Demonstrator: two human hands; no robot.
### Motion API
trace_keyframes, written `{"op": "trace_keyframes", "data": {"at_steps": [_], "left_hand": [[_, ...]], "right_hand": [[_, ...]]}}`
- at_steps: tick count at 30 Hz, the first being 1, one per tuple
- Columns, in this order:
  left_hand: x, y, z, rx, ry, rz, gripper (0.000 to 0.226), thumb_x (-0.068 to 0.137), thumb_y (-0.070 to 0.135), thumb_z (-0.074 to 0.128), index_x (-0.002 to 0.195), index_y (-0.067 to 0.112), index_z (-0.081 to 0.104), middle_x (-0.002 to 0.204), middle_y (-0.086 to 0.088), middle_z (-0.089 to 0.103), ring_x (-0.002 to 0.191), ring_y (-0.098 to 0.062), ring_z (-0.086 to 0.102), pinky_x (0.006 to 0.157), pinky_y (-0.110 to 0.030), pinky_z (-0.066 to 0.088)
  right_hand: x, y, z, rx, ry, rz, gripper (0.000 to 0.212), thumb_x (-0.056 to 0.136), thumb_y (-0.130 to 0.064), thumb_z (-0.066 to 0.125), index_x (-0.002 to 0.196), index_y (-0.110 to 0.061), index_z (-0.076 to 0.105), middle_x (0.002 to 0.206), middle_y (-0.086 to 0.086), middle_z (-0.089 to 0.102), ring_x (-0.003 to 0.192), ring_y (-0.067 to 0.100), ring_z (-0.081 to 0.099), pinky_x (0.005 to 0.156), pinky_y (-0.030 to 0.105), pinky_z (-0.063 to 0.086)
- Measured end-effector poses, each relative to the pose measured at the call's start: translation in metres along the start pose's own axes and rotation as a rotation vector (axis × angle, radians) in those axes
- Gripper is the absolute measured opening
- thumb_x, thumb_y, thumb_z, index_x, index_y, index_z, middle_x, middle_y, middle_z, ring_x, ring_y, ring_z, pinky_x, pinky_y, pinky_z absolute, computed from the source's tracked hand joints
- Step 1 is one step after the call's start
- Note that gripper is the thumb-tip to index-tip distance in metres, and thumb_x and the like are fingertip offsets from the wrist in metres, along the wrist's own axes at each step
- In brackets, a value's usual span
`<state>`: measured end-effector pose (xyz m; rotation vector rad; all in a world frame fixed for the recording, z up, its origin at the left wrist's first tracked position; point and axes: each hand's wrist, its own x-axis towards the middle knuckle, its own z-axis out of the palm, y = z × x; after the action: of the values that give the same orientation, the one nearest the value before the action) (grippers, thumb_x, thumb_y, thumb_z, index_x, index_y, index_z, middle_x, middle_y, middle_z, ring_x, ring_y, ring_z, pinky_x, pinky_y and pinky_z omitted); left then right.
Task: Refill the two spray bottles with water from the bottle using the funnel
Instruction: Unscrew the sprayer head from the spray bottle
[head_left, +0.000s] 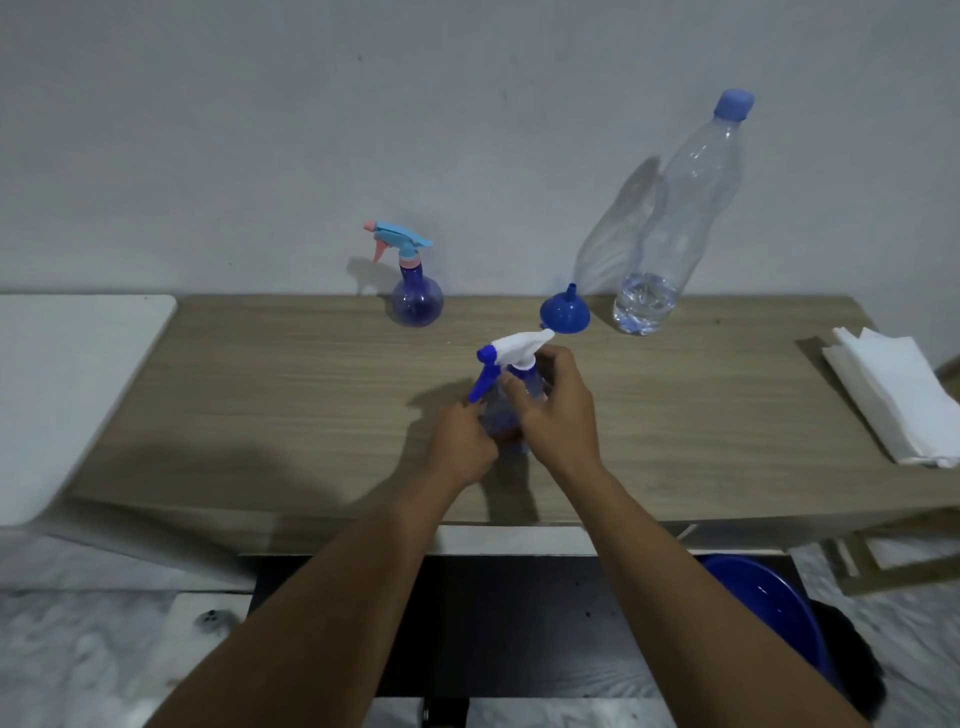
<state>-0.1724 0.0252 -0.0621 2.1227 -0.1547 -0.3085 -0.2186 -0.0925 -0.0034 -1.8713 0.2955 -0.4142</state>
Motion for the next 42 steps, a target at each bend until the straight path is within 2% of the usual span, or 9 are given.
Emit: {"op": "trace_keyframes", "data": {"at_steps": [5, 8, 13, 18, 23, 28, 33, 36, 42], "left_hand": [[-0.003, 0.003, -0.001, -0.044, -0.02, 0.034, 0.055, 0.073, 0.028, 0.08, 0.123, 0.031, 0.057, 0.109, 0.008, 0.071, 0.098, -0.01, 0.068, 0.083, -0.034, 0.058], [-0.005, 0.005, -0.004, -0.091, -0.052, 0.046, 0.054, 0.076, 0.02, 0.082, 0.123, 0.031, 0.057, 0.097, 0.021, 0.069, 0.087, 0.008, 0.066, 0.074, -0.013, 0.054], [-0.007, 0.007, -0.003, -0.114, -0.059, 0.07, 0.054, 0.078, 0.016, 0.078, 0.128, 0.024, 0.057, 0.106, 0.004, 0.07, 0.097, -0.015, 0.067, 0.084, -0.032, 0.057], [-0.011, 0.011, -0.006, -0.121, -0.07, 0.097, 0.062, 0.081, 0.02, 0.078, 0.135, 0.031, 0.051, 0.104, 0.017, 0.065, 0.09, 0.006, 0.062, 0.068, -0.002, 0.048], [-0.013, 0.014, -0.006, -0.127, -0.062, 0.108, 0.059, 0.079, 0.016, 0.078, 0.132, 0.027, 0.055, 0.104, 0.01, 0.07, 0.094, -0.007, 0.067, 0.078, -0.021, 0.056], [-0.015, 0.015, -0.007, -0.129, -0.061, 0.104, 0.06, 0.082, 0.019, 0.078, 0.135, 0.029, 0.051, 0.102, 0.016, 0.064, 0.088, 0.006, 0.061, 0.07, -0.007, 0.049], [-0.015, 0.012, -0.004, -0.146, -0.038, 0.087, 0.053, 0.08, 0.019, 0.077, 0.128, 0.029, 0.056, 0.101, 0.007, 0.071, 0.092, -0.009, 0.068, 0.08, -0.029, 0.058], [-0.016, 0.015, -0.005, -0.128, -0.053, 0.104, 0.061, 0.082, 0.019, 0.077, 0.136, 0.029, 0.051, 0.109, 0.011, 0.069, 0.094, -0.001, 0.065, 0.08, -0.018, 0.055], [-0.017, 0.014, -0.004, -0.126, -0.048, 0.075, 0.055, 0.082, 0.011, 0.074, 0.132, 0.025, 0.055, 0.109, 0.003, 0.071, 0.098, -0.011, 0.066, 0.075, -0.017, 0.053]], "right_hand": [[0.006, 0.003, -0.001, -0.027, -0.016, -0.007, 0.025, 0.093, -0.023, 0.069, 0.114, -0.017, 0.059, 0.104, -0.012, 0.067, 0.098, 0.001, 0.063, 0.084, 0.022, 0.052], [0.003, 0.006, -0.005, -0.03, -0.065, -0.045, 0.028, 0.095, -0.019, 0.063, 0.123, -0.019, 0.061, 0.112, -0.009, 0.068, 0.105, 0.005, 0.064, 0.09, 0.023, 0.052], [0.005, 0.005, -0.005, -0.013, -0.023, -0.009, 0.036, 0.09, -0.02, 0.073, 0.12, -0.021, 0.054, 0.113, -0.017, 0.063, 0.105, -0.007, 0.06, 0.087, 0.014, 0.05], [0.003, 0.01, -0.006, -0.082, -0.072, -0.065, 0.034, 0.097, -0.02, 0.062, 0.13, -0.019, 0.058, 0.119, -0.008, 0.065, 0.111, 0.006, 0.061, 0.097, 0.029, 0.052], [0.003, 0.011, -0.005, -0.002, -0.033, -0.006, 0.035, 0.092, -0.021, 0.072, 0.121, -0.019, 0.054, 0.113, -0.016, 0.063, 0.105, -0.007, 0.06, 0.083, 0.008, 0.047], [0.002, 0.012, -0.006, -0.006, -0.078, -0.042, 0.036, 0.095, -0.024, 0.068, 0.129, -0.02, 0.058, 0.119, -0.01, 0.067, 0.111, 0.001, 0.061, 0.09, 0.012, 0.049], [0.006, 0.011, -0.001, 0.003, -0.011, -0.025, 0.032, 0.09, -0.023, 0.072, 0.117, -0.023, 0.055, 0.107, -0.02, 0.064, 0.102, -0.007, 0.06, 0.084, 0.016, 0.052], [0.007, 0.014, -0.002, -0.037, -0.058, -0.068, 0.03, 0.095, -0.024, 0.067, 0.124, -0.022, 0.059, 0.111, -0.014, 0.066, 0.105, 0.003, 0.062, 0.088, 0.022, 0.051], [0.005, 0.012, -0.005, 0.025, -0.025, -0.026, 0.035, 0.088, -0.025, 0.076, 0.115, -0.027, 0.054, 0.106, -0.022, 0.064, 0.101, -0.01, 0.06, 0.08, 0.005, 0.046]]}}
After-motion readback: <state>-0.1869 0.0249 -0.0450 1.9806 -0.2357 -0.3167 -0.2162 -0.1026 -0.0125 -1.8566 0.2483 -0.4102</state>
